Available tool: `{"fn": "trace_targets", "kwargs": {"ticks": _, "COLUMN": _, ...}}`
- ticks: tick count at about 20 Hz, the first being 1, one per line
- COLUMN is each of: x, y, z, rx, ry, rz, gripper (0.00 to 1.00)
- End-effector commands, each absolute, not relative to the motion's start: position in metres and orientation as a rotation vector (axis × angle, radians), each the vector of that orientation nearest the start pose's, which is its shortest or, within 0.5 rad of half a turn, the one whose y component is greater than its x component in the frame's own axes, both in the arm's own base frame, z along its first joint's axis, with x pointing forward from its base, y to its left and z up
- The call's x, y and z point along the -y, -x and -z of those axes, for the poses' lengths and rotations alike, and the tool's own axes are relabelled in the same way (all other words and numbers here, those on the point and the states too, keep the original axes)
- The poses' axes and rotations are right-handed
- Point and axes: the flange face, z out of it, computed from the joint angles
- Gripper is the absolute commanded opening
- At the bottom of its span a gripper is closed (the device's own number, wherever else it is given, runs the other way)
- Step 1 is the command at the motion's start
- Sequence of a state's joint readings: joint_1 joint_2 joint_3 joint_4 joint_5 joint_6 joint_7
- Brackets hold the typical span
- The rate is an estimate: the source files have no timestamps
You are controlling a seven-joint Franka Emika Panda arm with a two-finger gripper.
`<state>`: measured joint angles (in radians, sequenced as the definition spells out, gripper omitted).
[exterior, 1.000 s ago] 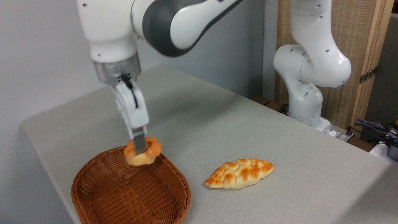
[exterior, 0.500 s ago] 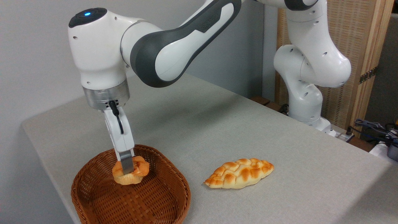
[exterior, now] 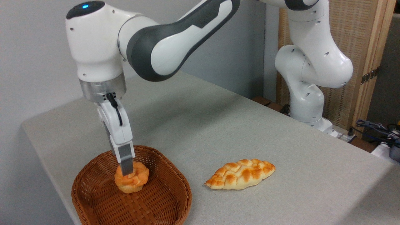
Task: Put bread into the basket
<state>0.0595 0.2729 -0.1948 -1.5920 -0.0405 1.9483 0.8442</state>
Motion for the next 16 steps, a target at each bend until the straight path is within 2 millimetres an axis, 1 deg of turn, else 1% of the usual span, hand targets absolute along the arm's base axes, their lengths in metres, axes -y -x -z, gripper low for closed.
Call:
{"fn": "trace_targets", "kwargs": {"ticks": 1, "x": 0.065, "y": -0.617, "z": -0.540, "rx": -1.369, "ry": 2.877, "rz": 0.130, "gripper": 1.00}}
{"fn": "trace_targets", "kwargs": {"ticks": 5, "x": 0.039, "y": -0.570, "z": -0.592, "rx": -1.314, "ry": 2.927, "rz": 0.024, "gripper": 1.00}}
{"fn": "trace_targets", "kwargs": {"ticks": 6, "x": 0.040, "y": -0.559, "z": -0.599, "rx": -1.316, "ry": 2.926, "rz": -0.001, "gripper": 1.00}}
{"fn": "trace_targets", "kwargs": {"ticks": 8, "x": 0.040, "y": -0.540, "z": -0.600, "rx": -1.315, "ry": 2.911, "rz": -0.037, "gripper": 1.00}}
{"fn": "trace_targets", "kwargs": {"ticks": 9, "x": 0.039, "y": -0.537, "z": -0.597, "rx": -1.318, "ry": 2.906, "rz": -0.047, "gripper": 1.00}}
{"fn": "trace_targets", "kwargs": {"ticks": 11, "x": 0.026, "y": -0.538, "z": -0.604, "rx": -1.289, "ry": 2.903, "rz": -0.032, "gripper": 1.00}}
{"fn": "trace_targets", "kwargs": {"ticks": 12, "x": 0.011, "y": -0.539, "z": -0.607, "rx": -1.249, "ry": 2.913, "rz": -0.019, "gripper": 1.00}}
{"fn": "trace_targets", "kwargs": {"ticks": 13, "x": 0.011, "y": -0.539, "z": -0.612, "rx": -1.249, "ry": 2.911, "rz": -0.005, "gripper": 1.00}}
{"fn": "trace_targets", "kwargs": {"ticks": 15, "x": 0.000, "y": -0.540, "z": -0.620, "rx": -1.222, "ry": 2.920, "rz": 0.024, "gripper": 1.00}}
{"fn": "trace_targets", "kwargs": {"ticks": 16, "x": -0.001, "y": -0.541, "z": -0.621, "rx": -1.219, "ry": 2.921, "rz": 0.026, "gripper": 1.00}}
